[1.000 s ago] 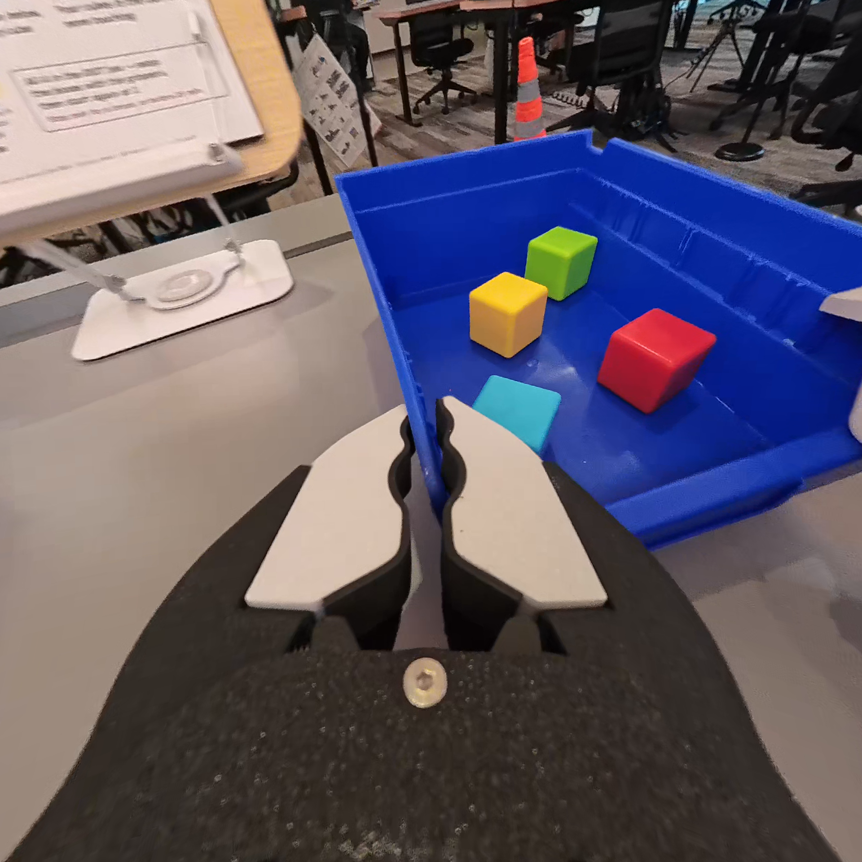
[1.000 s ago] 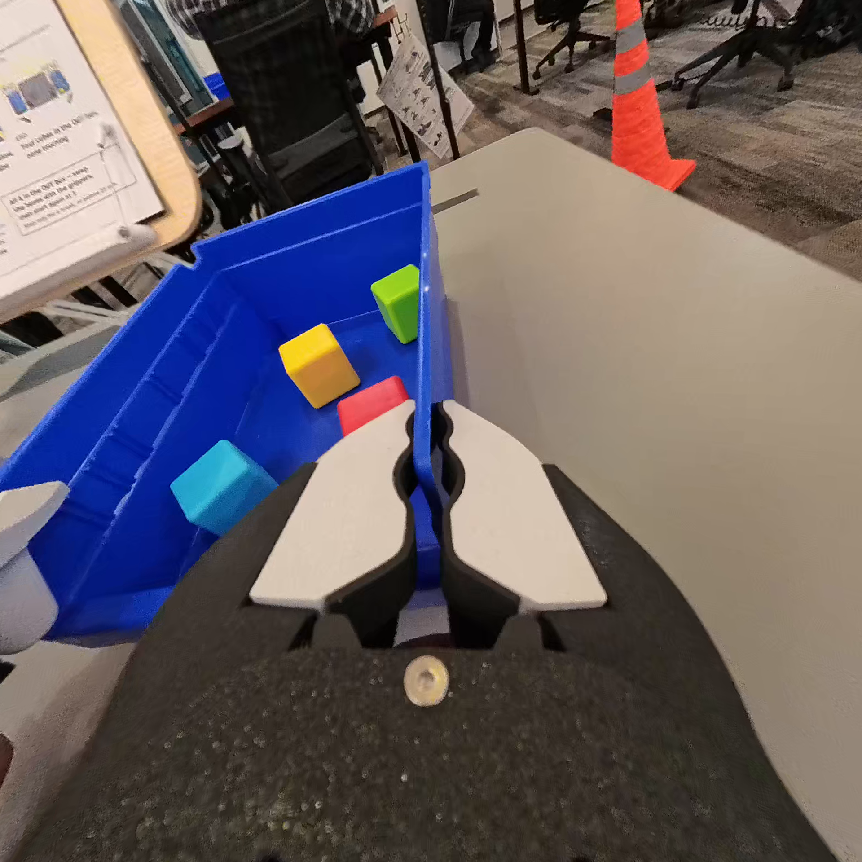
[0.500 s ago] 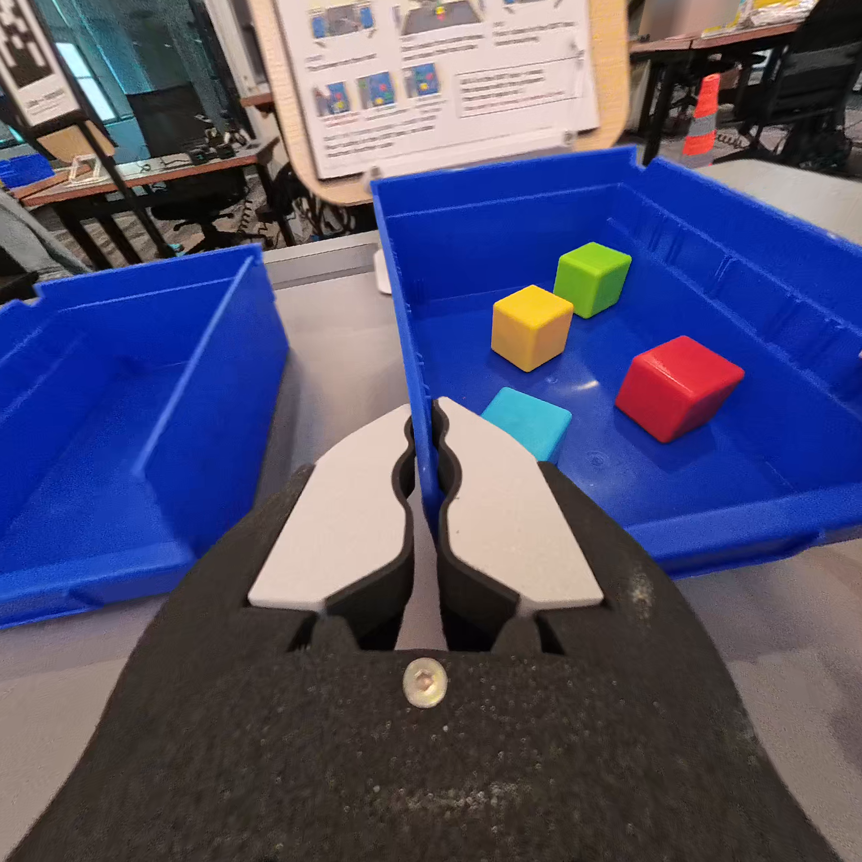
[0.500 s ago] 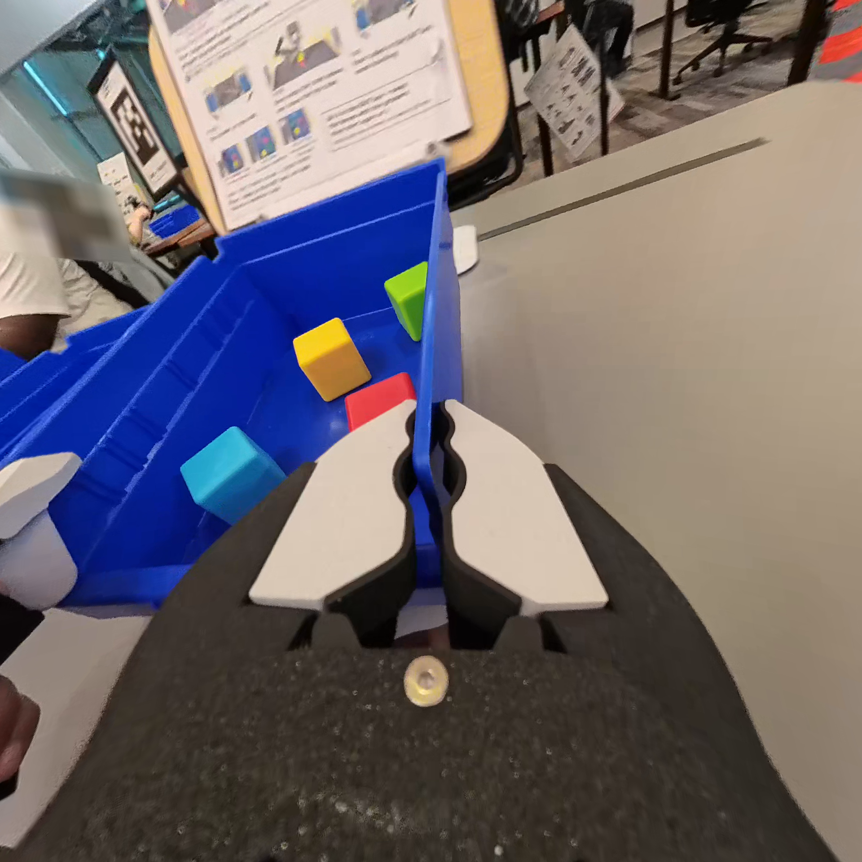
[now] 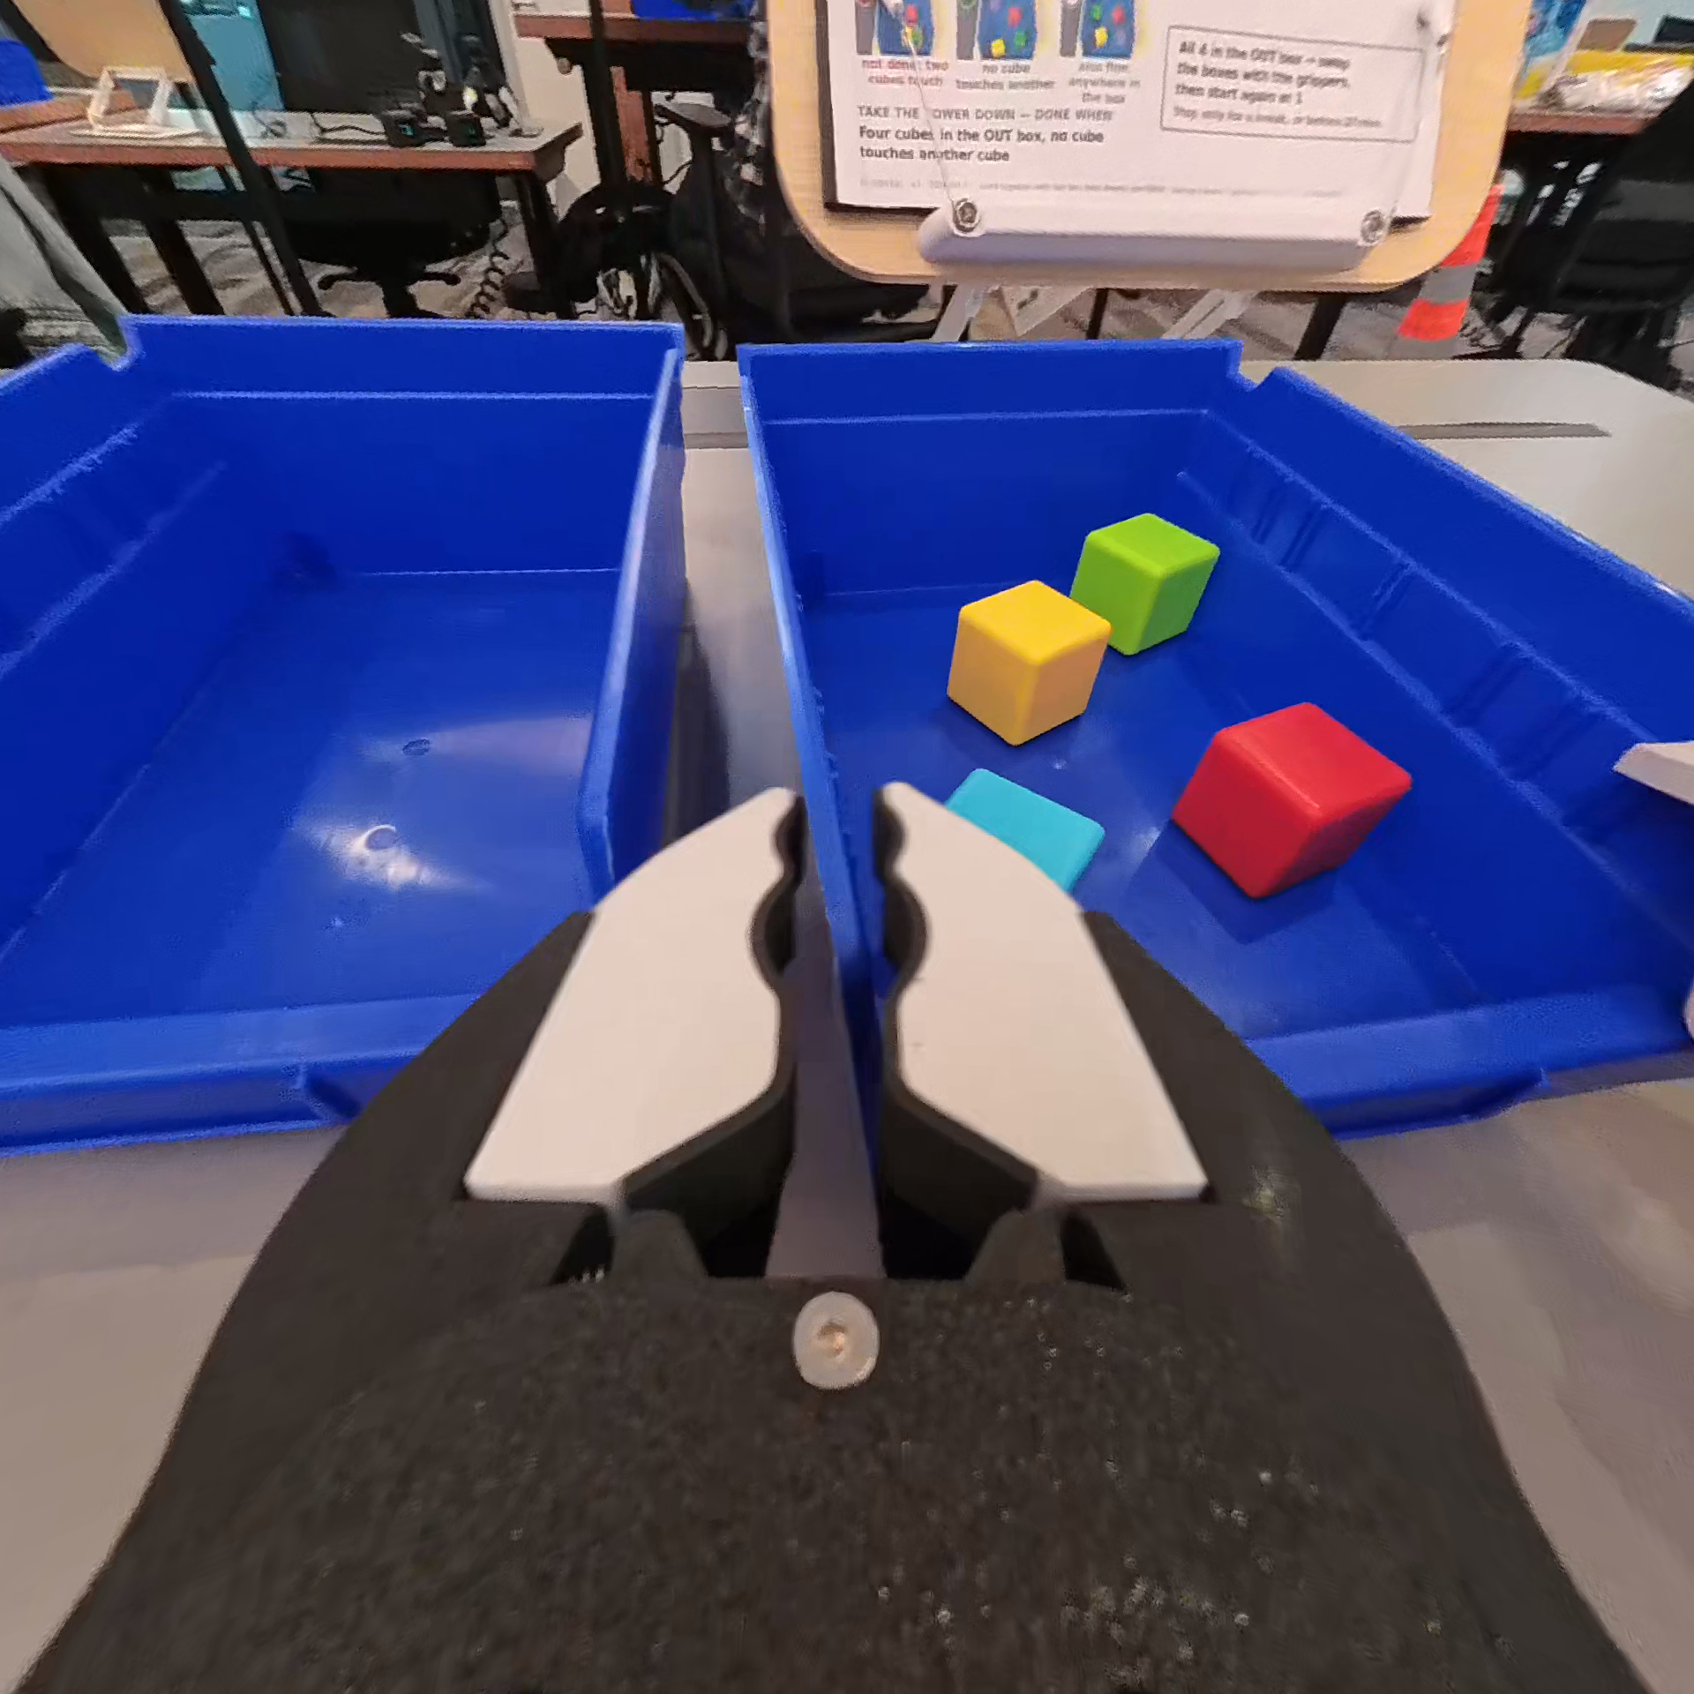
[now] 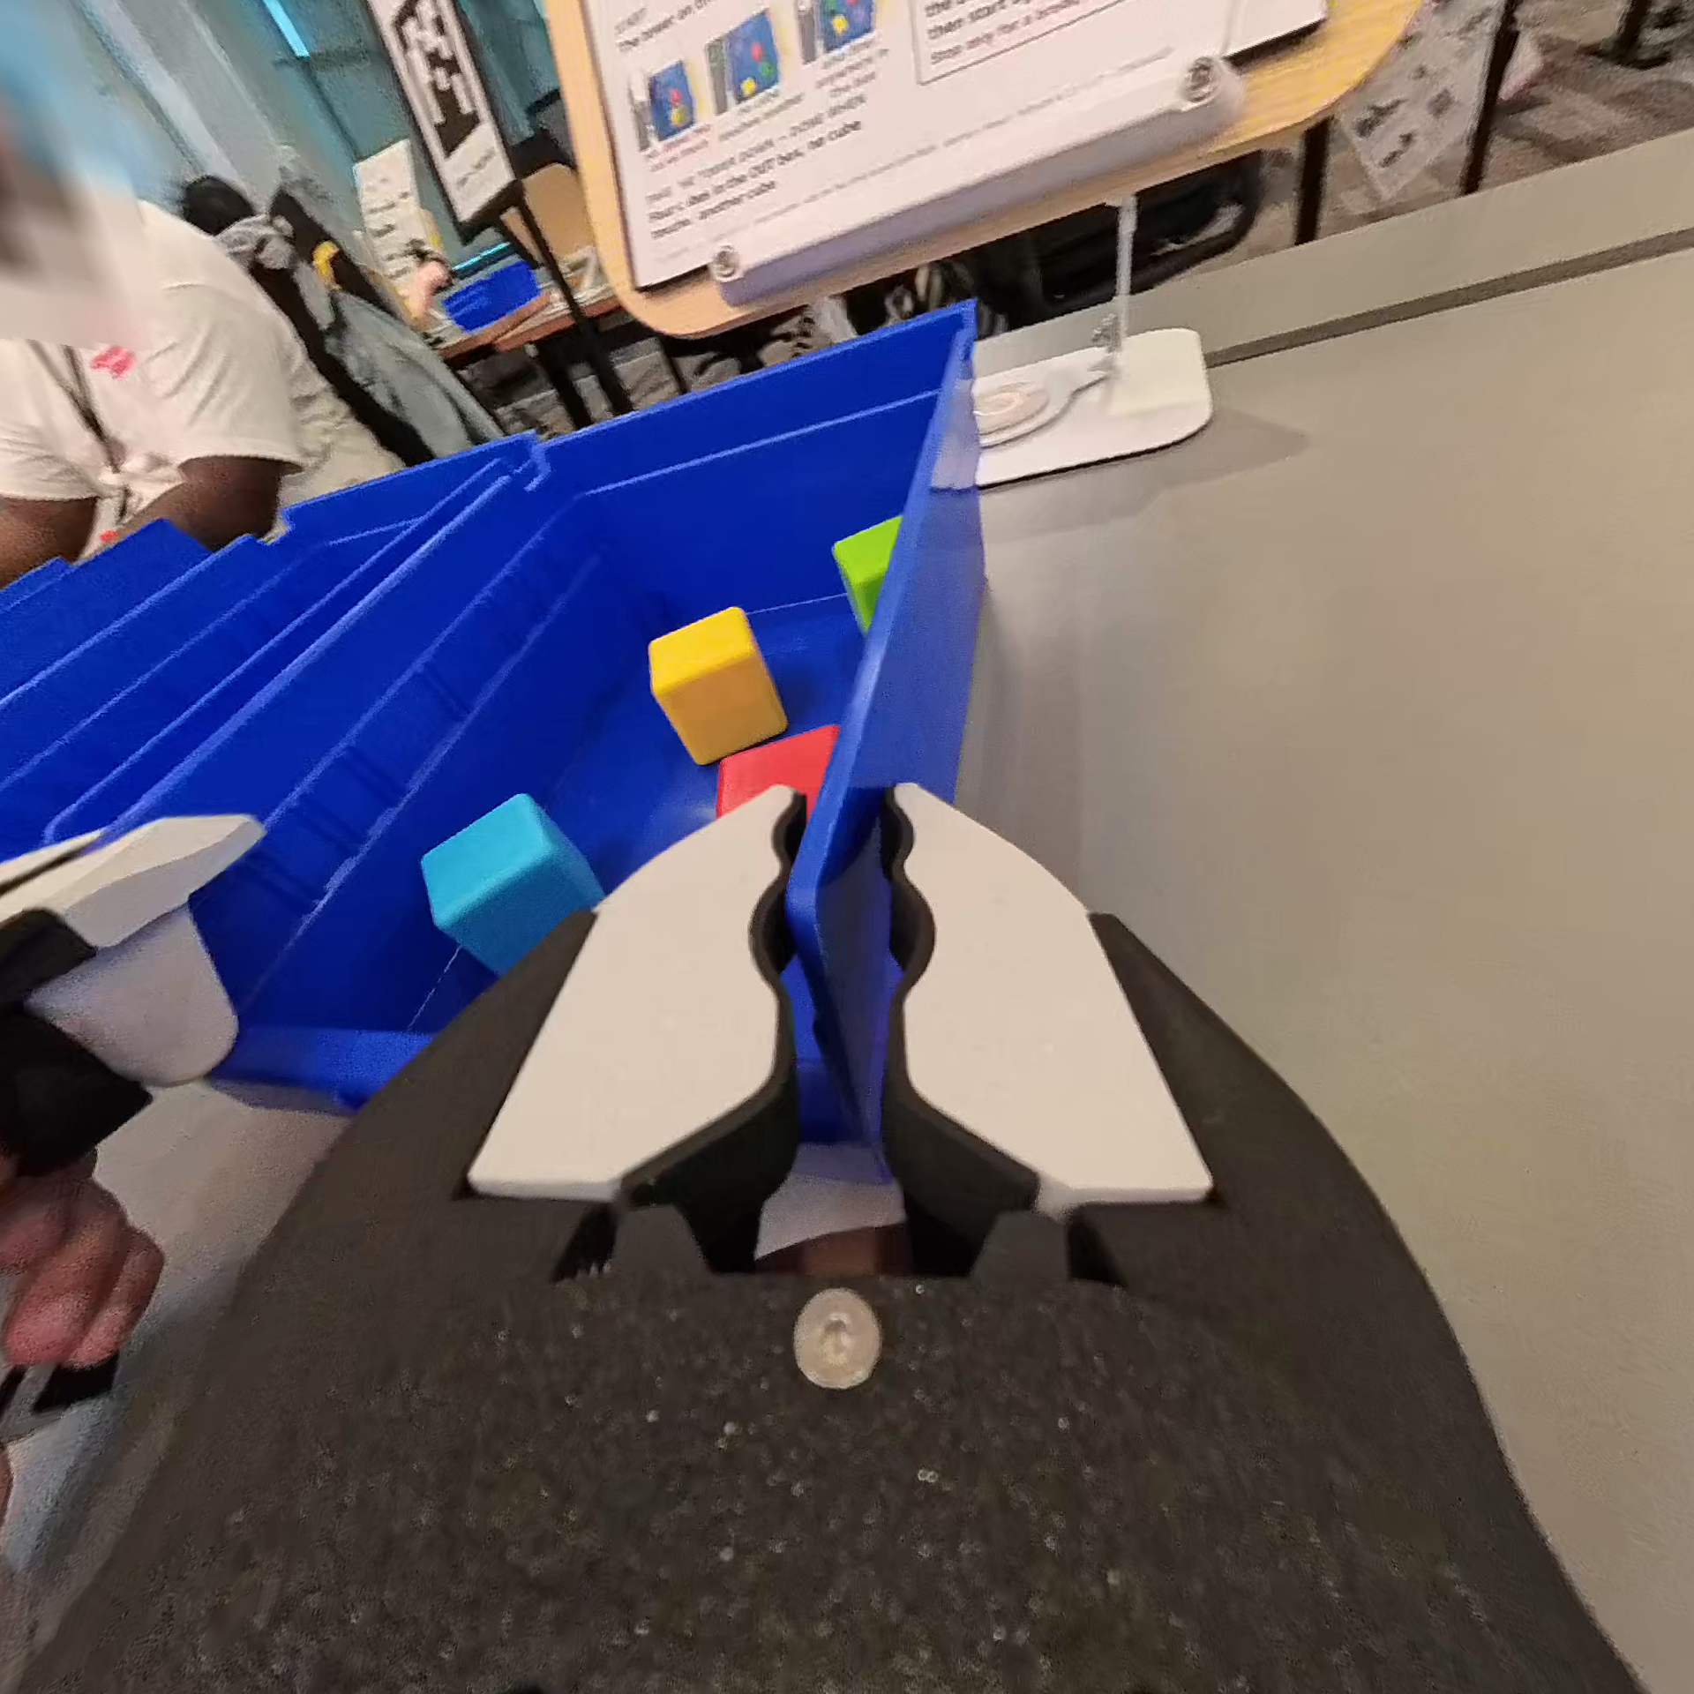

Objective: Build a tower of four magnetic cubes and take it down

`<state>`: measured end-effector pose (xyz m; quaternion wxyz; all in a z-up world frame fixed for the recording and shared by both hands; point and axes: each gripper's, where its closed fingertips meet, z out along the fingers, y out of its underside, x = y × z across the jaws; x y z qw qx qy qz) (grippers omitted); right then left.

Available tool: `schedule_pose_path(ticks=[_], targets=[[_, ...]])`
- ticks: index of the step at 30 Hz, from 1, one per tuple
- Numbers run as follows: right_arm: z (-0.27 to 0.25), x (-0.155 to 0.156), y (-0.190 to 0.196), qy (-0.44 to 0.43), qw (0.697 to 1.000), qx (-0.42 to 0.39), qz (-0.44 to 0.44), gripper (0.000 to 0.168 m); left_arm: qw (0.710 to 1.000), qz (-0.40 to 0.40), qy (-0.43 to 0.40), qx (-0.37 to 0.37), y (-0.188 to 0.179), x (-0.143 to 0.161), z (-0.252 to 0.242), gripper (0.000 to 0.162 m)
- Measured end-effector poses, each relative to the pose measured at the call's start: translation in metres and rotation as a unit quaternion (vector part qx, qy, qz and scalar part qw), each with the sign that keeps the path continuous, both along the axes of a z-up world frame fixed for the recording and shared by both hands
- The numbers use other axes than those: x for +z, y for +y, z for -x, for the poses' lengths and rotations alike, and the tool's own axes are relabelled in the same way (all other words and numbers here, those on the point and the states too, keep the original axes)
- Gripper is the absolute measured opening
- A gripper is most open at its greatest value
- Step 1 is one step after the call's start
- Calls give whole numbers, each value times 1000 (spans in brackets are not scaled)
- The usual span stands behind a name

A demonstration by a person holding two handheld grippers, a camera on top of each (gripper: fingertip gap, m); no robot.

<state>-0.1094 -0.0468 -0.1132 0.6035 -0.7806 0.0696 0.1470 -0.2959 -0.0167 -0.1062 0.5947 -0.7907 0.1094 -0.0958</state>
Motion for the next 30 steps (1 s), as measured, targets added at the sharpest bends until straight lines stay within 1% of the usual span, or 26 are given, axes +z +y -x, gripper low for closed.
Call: schedule_pose_path(ticks=[2,4,5,7,8,9,10,12,13,14,15,16,18,20,25,27,28,29,30], targets=[[-1,0,-6,0,1000,24,1,44,1000,-3,-4,-10,-6,1,3,43],[-8,6,-21,-21,999,40,-21,47,999,-4,-11,-31,-22,2,5,50],[-10,10,-32,-30,997,53,-39,47,999,-4,-17,-44,-33,4,7,52],[-8,19,-58,-42,991,105,-74,46,998,-17,-24,-58,-56,10,18,50],[-9,21,-70,-47,988,121,-85,45,998,-29,-21,-47,-64,14,32,47],[-10,23,-81,-54,985,133,-96,45,999,-44,-20,-26,-69,20,50,41],[-11,23,-91,-62,982,144,-104,44,998,-59,-21,2,-71,27,72,38],[-13,19,-105,-79,979,154,-106,38,994,-70,-17,86,-63,34,129,40],[-15,18,-109,-83,979,154,-106,36,991,-65,-11,118,-56,34,158,43],[-16,16,-110,-85,979,154,-105,33,989,-48,-8,142,-47,31,184,50],[-17,15,-110,-83,979,154,-102,32,988,-23,-11,151,-37,25,205,63],[-16,13,-109,-82,979,158,-99,31,989,1,-19,144,-26,20,219,69],[-12,10,-107,-81,978,168,-92,31,991,44,-36,124,-4,6,232,71],[-9,7,-105,-81,978,173,-87,30,991,61,-36,117,17,-4,238,77],[0,1,-108,-75,976,187,-78,29,989,66,-16,129,55,-12,242,64],[0,-1,-108,-80,976,189,-74,29,990,68,-24,125,63,-12,239,40],[0,-2,-108,-81,976,189,-72,29,990,69,-30,123,64,-12,239,23],[0,-3,-108,-80,976,189,-70,29,989,72,-29,124,63,-12,239,11],[0,-4,-108,-78,976,190,-67,29,990,73,-28,116,62,-12,238,10]])
